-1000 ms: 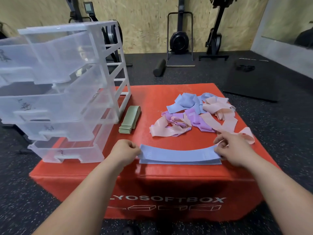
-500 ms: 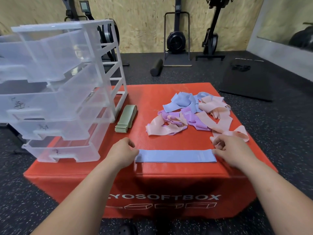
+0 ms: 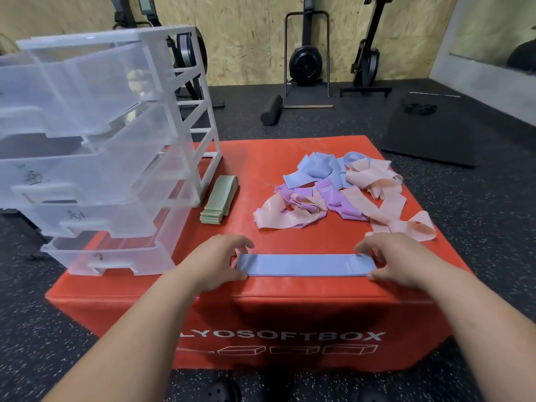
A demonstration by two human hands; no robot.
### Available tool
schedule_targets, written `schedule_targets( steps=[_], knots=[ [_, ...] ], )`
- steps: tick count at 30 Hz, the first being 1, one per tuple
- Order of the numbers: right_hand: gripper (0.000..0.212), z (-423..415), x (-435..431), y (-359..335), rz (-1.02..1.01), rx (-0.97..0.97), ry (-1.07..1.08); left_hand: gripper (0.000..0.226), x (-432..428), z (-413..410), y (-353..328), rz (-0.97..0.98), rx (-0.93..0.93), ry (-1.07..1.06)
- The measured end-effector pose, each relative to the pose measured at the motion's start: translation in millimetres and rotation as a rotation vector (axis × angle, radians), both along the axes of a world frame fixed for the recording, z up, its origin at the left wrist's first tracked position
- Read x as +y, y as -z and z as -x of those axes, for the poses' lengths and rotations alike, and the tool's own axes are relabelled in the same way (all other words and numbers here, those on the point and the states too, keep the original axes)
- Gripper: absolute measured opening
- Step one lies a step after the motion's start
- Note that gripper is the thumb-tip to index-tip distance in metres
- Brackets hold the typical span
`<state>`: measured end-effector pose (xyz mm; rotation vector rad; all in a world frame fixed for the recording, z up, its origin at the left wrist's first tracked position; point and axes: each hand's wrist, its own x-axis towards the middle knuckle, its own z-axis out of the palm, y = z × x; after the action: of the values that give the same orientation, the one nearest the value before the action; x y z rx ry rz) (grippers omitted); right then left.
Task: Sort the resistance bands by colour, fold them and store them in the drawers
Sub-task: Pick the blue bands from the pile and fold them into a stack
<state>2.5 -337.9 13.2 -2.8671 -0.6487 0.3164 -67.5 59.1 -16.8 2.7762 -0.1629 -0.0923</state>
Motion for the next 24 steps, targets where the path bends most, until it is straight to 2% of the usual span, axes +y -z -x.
schedule_targets(
  steps=[11, 18, 24],
  knots=[
    [0.061, -14.6, 0.7, -0.7, -0.063, 0.054, 0.024, 0.066, -4.0, -4.4, -2.2, 0.016, -0.039, 0.026],
    [0.039, -39.1, 27.5, -3.9, -0.251, -0.078, 0.087, 0.059, -22.4, -35.0, -8.0, 0.101, -0.178, -0.035],
    [0.036, -77.3, 74.2, 13.1, -0.419, -0.185, 0.091, 0.055, -33.9, -72.0, -0.7, 0.159, -0.261, -0.108]
  ],
)
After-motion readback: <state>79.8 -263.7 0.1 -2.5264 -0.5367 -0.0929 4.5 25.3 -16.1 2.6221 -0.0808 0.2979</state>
